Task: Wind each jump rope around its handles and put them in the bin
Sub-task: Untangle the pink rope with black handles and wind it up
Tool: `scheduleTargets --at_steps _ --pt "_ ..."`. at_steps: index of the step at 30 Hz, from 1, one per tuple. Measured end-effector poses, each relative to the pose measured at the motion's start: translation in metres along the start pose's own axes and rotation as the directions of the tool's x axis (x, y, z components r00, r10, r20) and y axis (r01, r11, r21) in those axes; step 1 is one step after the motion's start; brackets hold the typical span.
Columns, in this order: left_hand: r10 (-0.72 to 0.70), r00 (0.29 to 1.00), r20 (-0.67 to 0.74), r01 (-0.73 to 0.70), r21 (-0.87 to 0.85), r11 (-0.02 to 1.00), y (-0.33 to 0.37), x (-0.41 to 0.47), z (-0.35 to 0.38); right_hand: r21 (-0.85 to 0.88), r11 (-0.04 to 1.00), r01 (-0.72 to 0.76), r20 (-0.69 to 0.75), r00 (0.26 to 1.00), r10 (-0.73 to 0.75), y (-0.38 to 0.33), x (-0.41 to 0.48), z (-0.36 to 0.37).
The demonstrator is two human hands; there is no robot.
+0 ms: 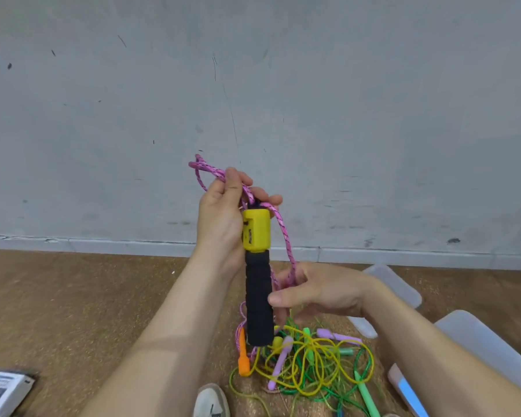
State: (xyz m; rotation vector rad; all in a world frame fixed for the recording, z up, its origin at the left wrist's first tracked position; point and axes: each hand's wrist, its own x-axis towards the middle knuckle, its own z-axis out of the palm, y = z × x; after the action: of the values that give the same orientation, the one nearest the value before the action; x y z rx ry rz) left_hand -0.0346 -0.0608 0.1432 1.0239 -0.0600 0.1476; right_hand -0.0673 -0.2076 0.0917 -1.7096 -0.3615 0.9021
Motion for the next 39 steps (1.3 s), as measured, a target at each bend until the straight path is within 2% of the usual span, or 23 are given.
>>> scheduleTargets --at_steps 3,6,7,8,9,10,12,14,16,18,20,21,23,25,26,27,28,31,32,33,35,37,39 --pt "-0.026 1.000 -0.014 0.024 -0.101 0.995 0.009 0.005 -0.012 -0.236 0.966 -0.103 0.070 0.990 0.122 0.014 0.002 -0.008" --pt "0.034 0.999 -0.024 -0.035 -0.031 0.999 0.023 0.013 -0.027 -0.555 0.798 -0.235 -0.197 0.969 0.149 0.031 0.002 -0.027" --pt "0.086 0.996 -0.018 -0.084 0.098 0.992 0.025 0.016 -0.034 -0.523 0.818 -0.241 -0.311 0.947 0.080 0.030 0.000 -0.034" --pt "0.120 0.993 0.017 -0.120 0.277 0.953 0.025 0.017 -0.040 -0.360 0.913 -0.191 -0.447 0.895 0.011 0.026 -0.003 -0.039" --pt "0.110 0.991 0.079 -0.135 0.478 0.868 0.022 0.016 -0.045 -0.103 0.994 -0.041 -0.582 0.813 -0.027 0.018 -0.006 -0.044" --pt "0.044 0.985 0.164 -0.140 0.639 0.756 0.017 0.012 -0.047 0.139 0.974 0.177 -0.675 0.737 -0.038 0.007 -0.011 -0.048" --pt "-0.220 0.927 0.304 -0.122 0.799 0.589 0.003 -0.003 -0.039 0.369 0.775 0.514 -0.736 0.671 -0.095 -0.024 -0.024 -0.048" --pt "-0.445 0.821 0.357 -0.122 0.872 0.474 -0.018 -0.017 -0.022 0.454 0.612 0.648 -0.708 0.679 -0.194 -0.044 -0.027 -0.038" --pt "-0.491 0.777 0.394 -0.258 0.910 0.323 -0.039 -0.023 -0.008 0.520 0.525 0.674 -0.677 0.700 -0.227 -0.055 -0.026 -0.026" --pt "-0.434 0.804 0.407 -0.326 0.912 0.251 -0.047 -0.022 -0.003 0.538 0.483 0.691 -0.684 0.693 -0.228 -0.056 -0.026 -0.024" --pt "-0.307 0.876 0.371 -0.271 0.907 0.322 -0.042 -0.016 -0.005 0.536 0.478 0.696 -0.712 0.677 -0.187 -0.046 -0.025 -0.030" --pt "-0.242 0.904 0.352 -0.234 0.882 0.409 -0.035 -0.015 -0.005 0.515 0.538 0.667 -0.722 0.676 -0.147 -0.038 -0.023 -0.035" --pt "-0.111 0.941 0.318 -0.162 0.716 0.679 -0.019 -0.014 0.001 0.381 0.774 0.505 -0.714 0.692 -0.100 -0.015 -0.014 -0.039" --pt "-0.027 0.968 0.251 -0.084 0.422 0.903 -0.001 -0.014 0.011 0.184 0.937 0.297 -0.562 0.814 -0.147 0.016 0.008 -0.034" --pt "-0.024 0.974 0.224 -0.038 0.269 0.962 0.008 -0.014 0.015 0.090 0.972 0.219 -0.425 0.891 -0.161 0.029 0.019 -0.027" --pt "-0.036 0.977 0.211 0.009 0.128 0.992 0.015 -0.013 0.018 -0.021 0.992 0.127 -0.302 0.945 -0.128 0.048 0.039 -0.018" --pt "-0.050 0.977 0.208 0.049 0.010 0.999 0.021 -0.012 0.019 -0.135 0.988 0.080 -0.274 0.955 -0.114 0.068 0.055 -0.014" --pt "-0.066 0.987 0.145 0.095 -0.203 0.975 0.030 -0.003 0.008 -0.380 0.923 0.063 -0.332 0.922 -0.199 0.104 0.078 -0.015" --pt "-0.051 0.994 0.101 0.069 -0.182 0.981 0.031 0.000 0.001 -0.363 0.929 0.068 -0.385 0.898 -0.215 0.082 0.070 -0.010" --pt "-0.018 0.998 0.065 0.022 -0.069 0.997 0.029 0.004 -0.010 -0.294 0.947 0.132 -0.528 0.803 -0.276 0.052 0.057 -0.010" --pt "0.007 0.994 0.107 -0.048 0.391 0.919 0.024 0.009 -0.028 -0.043 0.904 0.426 -0.714 0.619 -0.326 -0.002 0.026 -0.016" --pt "-0.221 0.947 0.233 -0.025 0.738 0.674 0.010 0.005 -0.039 0.107 0.739 0.665 -0.775 0.522 -0.357 -0.036 0.005 -0.021" --pt "-0.534 0.784 0.318 0.006 0.855 0.518 -0.009 -0.007 -0.038 0.222 0.562 0.796 -0.794 0.482 -0.369 -0.058 -0.012 -0.022"
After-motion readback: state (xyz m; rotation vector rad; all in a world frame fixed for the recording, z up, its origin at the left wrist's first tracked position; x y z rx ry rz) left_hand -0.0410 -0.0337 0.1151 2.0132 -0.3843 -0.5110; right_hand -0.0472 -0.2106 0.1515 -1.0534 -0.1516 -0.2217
